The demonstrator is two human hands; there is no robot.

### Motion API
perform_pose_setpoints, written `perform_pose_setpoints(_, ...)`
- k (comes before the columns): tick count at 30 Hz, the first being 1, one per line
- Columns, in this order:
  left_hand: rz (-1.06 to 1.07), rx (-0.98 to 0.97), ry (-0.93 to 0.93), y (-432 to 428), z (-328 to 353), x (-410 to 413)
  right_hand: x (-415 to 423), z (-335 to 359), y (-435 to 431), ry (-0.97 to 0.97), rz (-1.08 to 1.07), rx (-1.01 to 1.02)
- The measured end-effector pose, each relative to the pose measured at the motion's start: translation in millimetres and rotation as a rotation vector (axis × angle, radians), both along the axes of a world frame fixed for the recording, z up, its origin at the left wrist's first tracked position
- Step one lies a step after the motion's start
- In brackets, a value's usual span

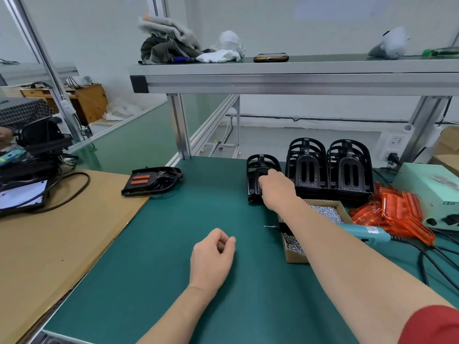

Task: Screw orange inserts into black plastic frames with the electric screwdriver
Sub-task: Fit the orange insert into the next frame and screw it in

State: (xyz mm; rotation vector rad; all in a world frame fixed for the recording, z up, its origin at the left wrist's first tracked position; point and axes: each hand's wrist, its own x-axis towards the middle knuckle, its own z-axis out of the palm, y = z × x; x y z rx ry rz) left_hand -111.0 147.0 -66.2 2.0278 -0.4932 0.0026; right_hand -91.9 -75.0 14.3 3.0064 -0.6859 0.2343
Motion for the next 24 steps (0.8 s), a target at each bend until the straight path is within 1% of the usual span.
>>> perform_pose_setpoints(4,0.002,-0.003,0.0,0.1,-0.6,0.3,-7.2,0.4,-3.2,-0.082,0.098,-0.003)
perform_pose_setpoints(14,0.002,0.007,-0.003,0.6,2.7,0.0,-30.4,14.6,6.5,-0.249,0.178,0.206)
perform_pose_setpoints(20,0.0,0.011,-0.011,1.7,4.0,-0.1,-61.4,29.1,31.8,-0.469,0.236,0.356)
perform_pose_setpoints(24,-0.014,-0.013,0.02,2.9,6.1,0.1,-92.3,33.0,54.8,-0.656,0.233,0.555)
